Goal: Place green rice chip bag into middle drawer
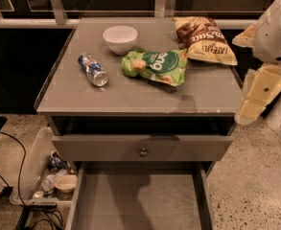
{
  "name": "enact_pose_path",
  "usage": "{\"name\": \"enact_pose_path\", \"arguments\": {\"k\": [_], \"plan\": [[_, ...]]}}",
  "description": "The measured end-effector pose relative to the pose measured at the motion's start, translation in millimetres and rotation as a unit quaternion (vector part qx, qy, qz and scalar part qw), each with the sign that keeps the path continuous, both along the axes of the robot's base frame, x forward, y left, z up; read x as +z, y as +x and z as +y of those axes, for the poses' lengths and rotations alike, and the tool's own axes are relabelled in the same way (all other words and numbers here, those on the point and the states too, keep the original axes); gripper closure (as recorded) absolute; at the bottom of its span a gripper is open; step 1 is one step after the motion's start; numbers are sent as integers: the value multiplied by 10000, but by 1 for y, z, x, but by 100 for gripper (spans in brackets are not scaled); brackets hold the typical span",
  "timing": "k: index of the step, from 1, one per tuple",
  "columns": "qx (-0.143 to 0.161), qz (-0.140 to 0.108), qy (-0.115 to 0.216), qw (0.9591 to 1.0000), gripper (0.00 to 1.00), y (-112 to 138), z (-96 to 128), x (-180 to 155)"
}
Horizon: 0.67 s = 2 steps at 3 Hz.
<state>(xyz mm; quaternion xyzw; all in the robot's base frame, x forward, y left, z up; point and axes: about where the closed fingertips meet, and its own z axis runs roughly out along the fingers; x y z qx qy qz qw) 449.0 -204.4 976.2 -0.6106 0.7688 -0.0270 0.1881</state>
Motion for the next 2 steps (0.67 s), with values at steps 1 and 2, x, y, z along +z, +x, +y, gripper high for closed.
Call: {"name": "enact_pose_path", "arguments": {"k": [1, 2], "plan": [[294, -319, 470, 9980, 0, 21, 19, 0], [614, -708, 1275, 9874, 0, 54, 50, 5]]}}
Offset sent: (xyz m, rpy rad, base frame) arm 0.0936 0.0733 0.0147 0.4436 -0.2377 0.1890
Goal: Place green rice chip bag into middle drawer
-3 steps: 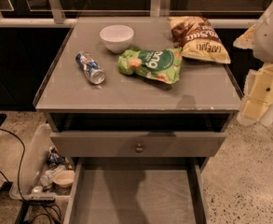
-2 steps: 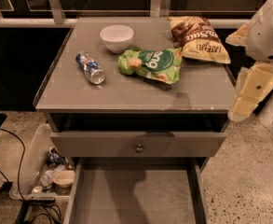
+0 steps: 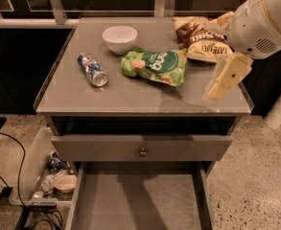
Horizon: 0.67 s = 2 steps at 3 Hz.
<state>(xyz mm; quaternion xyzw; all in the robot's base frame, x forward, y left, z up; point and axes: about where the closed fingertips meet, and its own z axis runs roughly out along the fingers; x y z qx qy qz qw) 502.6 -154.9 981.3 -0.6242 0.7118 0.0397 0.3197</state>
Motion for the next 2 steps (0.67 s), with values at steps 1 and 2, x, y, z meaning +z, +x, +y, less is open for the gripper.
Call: {"name": "enact_pose_path", "arguments": {"k": [1, 2], "plan": [[-1, 1, -5, 10000, 0, 0, 0, 0], [170, -43, 60, 9998, 0, 8, 13, -6]]}}
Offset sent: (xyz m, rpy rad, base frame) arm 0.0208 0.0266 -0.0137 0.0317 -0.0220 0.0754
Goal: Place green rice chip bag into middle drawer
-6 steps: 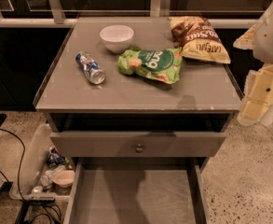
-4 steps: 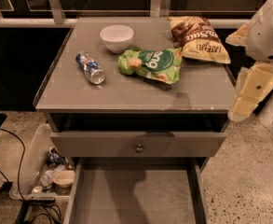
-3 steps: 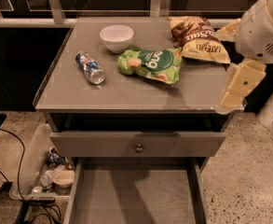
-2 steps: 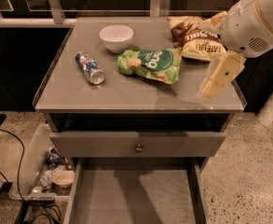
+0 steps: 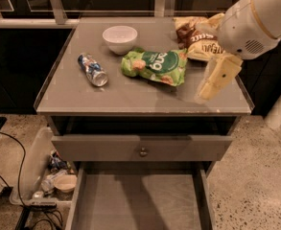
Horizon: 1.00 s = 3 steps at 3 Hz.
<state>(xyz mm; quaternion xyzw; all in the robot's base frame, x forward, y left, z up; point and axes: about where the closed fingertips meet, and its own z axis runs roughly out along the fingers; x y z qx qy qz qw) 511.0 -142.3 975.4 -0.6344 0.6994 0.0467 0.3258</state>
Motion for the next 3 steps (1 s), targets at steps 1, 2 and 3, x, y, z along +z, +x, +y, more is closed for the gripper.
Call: {"name": "enact_pose_path", "arguments": {"k": [1, 2, 3], "plan": [[399, -173, 337, 9985, 0, 22, 32, -10], [659, -280, 645, 9953, 0, 46, 62, -21], [709, -316, 707, 9945, 0, 68, 79, -39]]}}
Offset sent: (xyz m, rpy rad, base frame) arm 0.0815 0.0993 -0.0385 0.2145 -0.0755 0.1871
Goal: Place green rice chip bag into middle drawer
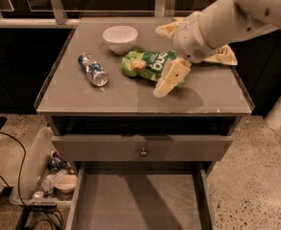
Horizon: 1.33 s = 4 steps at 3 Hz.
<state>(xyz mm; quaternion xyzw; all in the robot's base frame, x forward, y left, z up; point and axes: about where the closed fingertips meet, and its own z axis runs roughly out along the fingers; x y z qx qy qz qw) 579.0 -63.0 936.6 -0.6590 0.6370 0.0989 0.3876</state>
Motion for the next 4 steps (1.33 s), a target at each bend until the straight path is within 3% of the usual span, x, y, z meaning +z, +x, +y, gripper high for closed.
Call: {"name": "enact_pose_path", "arguments": {"k": [1, 3, 4], "plan": [[-68, -53, -125, 9999, 0, 20, 4, -19], [-613, -211, -542, 9964, 0, 68, -26, -40], [-731, -172, -511, 9959, 0, 87, -28, -48]]}}
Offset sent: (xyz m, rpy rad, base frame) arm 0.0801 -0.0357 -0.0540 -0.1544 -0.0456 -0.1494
